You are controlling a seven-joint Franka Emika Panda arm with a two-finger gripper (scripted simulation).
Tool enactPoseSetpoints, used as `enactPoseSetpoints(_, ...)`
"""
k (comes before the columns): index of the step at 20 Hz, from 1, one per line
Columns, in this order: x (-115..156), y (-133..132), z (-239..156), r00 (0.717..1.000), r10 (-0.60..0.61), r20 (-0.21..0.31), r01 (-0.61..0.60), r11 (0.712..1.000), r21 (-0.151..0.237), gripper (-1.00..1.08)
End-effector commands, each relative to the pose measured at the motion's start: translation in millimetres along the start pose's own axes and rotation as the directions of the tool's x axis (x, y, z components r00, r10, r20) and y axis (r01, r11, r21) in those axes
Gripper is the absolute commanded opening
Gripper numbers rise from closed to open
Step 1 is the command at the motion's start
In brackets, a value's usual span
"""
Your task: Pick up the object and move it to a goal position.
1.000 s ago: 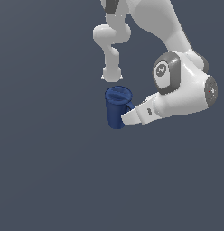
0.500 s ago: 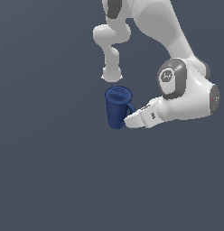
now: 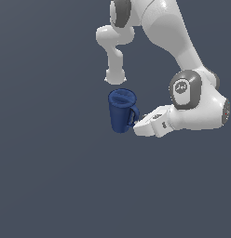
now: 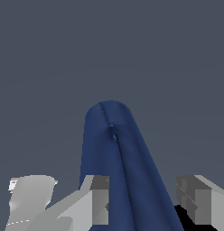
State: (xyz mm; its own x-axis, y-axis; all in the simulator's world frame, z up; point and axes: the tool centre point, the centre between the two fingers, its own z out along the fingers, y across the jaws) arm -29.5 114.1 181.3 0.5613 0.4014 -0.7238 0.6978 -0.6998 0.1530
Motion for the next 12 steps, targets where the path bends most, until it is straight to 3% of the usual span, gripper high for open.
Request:
enactPoseSetpoints(1, 0, 0, 0, 1.000, -0.003, 0.005, 0.003, 1.000, -0.003, 0.28)
enactPoseSetpoints(12, 0, -1, 17, 1.000, -0.002, 0.004, 0.002, 1.000, -0.002, 0.28)
